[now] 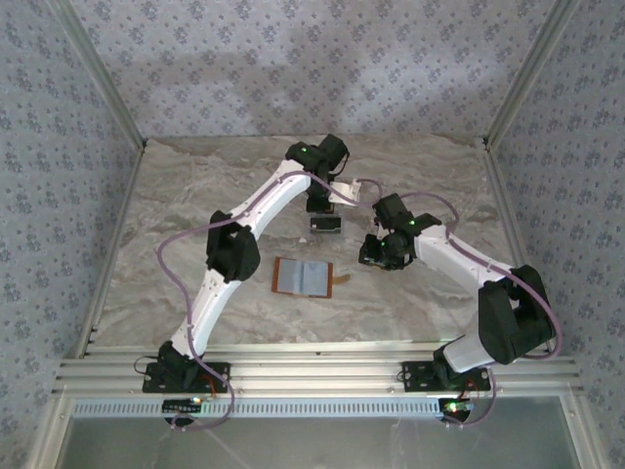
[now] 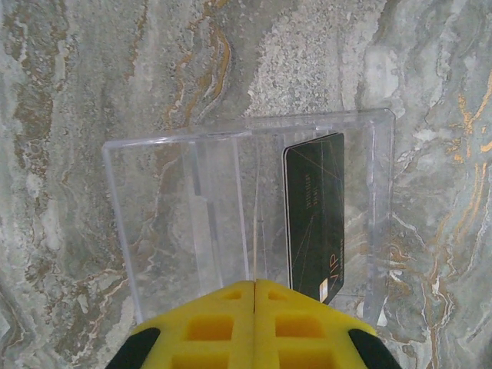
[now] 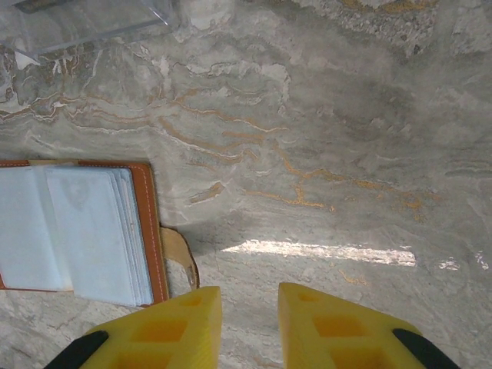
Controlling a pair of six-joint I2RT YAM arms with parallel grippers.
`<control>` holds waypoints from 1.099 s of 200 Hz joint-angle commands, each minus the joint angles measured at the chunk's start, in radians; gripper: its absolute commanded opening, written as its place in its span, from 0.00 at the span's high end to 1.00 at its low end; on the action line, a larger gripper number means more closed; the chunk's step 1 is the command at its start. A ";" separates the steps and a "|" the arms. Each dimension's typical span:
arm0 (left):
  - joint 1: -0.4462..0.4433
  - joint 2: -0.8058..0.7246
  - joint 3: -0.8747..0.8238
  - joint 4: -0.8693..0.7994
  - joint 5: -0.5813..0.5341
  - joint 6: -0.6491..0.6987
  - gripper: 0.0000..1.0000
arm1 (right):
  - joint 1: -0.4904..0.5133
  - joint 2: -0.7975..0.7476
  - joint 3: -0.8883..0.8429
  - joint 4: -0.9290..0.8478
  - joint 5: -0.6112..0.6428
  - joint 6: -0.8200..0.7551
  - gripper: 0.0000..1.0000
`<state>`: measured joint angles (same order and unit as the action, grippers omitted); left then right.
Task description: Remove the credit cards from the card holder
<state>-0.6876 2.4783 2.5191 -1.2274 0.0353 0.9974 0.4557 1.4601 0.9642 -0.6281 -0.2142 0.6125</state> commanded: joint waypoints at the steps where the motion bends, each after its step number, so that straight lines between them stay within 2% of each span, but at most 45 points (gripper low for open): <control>1: -0.007 0.022 0.031 -0.017 -0.003 -0.008 1.00 | -0.005 0.008 -0.014 0.001 -0.004 -0.003 0.73; 81: -0.013 0.042 0.037 -0.011 -0.006 0.004 0.96 | -0.013 0.010 -0.021 0.004 -0.017 -0.009 0.73; 135: -0.015 0.054 0.040 0.048 -0.076 -0.008 0.86 | -0.015 0.009 -0.022 0.007 -0.016 -0.011 0.73; 220: -0.015 0.063 0.084 0.077 -0.123 -0.009 0.86 | -0.018 0.003 -0.025 0.005 -0.012 -0.013 0.73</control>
<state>-0.6945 2.5294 2.5614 -1.1503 -0.0753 0.9936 0.4442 1.4620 0.9493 -0.6212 -0.2245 0.6121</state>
